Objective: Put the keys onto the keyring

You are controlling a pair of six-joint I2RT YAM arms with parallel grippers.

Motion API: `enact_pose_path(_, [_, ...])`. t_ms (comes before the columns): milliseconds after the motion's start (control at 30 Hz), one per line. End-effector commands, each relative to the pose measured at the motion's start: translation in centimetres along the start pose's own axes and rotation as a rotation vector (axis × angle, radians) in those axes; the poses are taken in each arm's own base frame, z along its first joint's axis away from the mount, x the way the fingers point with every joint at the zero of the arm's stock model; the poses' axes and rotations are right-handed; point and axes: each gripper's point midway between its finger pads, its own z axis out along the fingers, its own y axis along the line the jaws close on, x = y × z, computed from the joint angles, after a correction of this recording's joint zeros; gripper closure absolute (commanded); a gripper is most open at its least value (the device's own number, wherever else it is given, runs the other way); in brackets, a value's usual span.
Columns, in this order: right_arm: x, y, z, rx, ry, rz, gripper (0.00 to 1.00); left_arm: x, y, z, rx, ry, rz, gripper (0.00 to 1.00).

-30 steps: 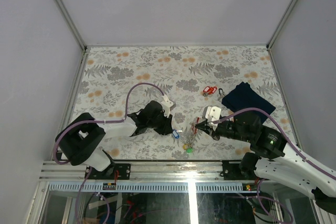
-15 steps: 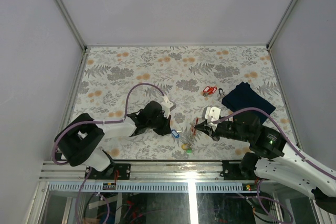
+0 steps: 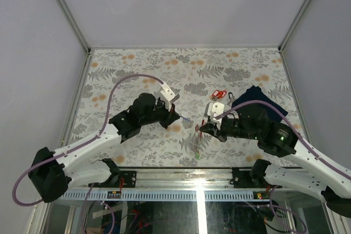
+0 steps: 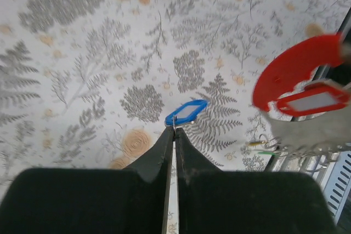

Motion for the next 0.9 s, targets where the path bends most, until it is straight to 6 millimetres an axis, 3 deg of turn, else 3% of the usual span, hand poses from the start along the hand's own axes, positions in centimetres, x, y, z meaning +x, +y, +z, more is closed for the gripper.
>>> enact_pose_path(0, [-2.8, 0.9, 0.1, -0.075, -0.058, -0.011, 1.00, -3.4, 0.0, -2.6, -0.027, -0.062, 0.131, 1.00])
enact_pose_path(300, [-5.4, 1.6, 0.8, -0.147, -0.139, -0.063, 1.00, -9.2, -1.4, -7.0, -0.038, -0.243, 0.242, 1.00])
enact_pose_path(533, [-9.0, 2.5, 0.8, -0.225, -0.288, -0.105, 1.00, -11.3, -5.1, -10.0, 0.124, -0.415, 0.533, 1.00])
enact_pose_path(700, [-9.9, 1.9, 1.1, -0.310, -0.339, -0.043, 1.00, -11.9, -6.0, -11.6, 0.130, -0.528, 0.665, 1.00])
enact_pose_path(867, [-10.6, 1.4, 0.8, -0.366, -0.388, -0.015, 1.00, -11.8, -8.0, -13.1, 0.216, -0.568, 0.857, 1.00])
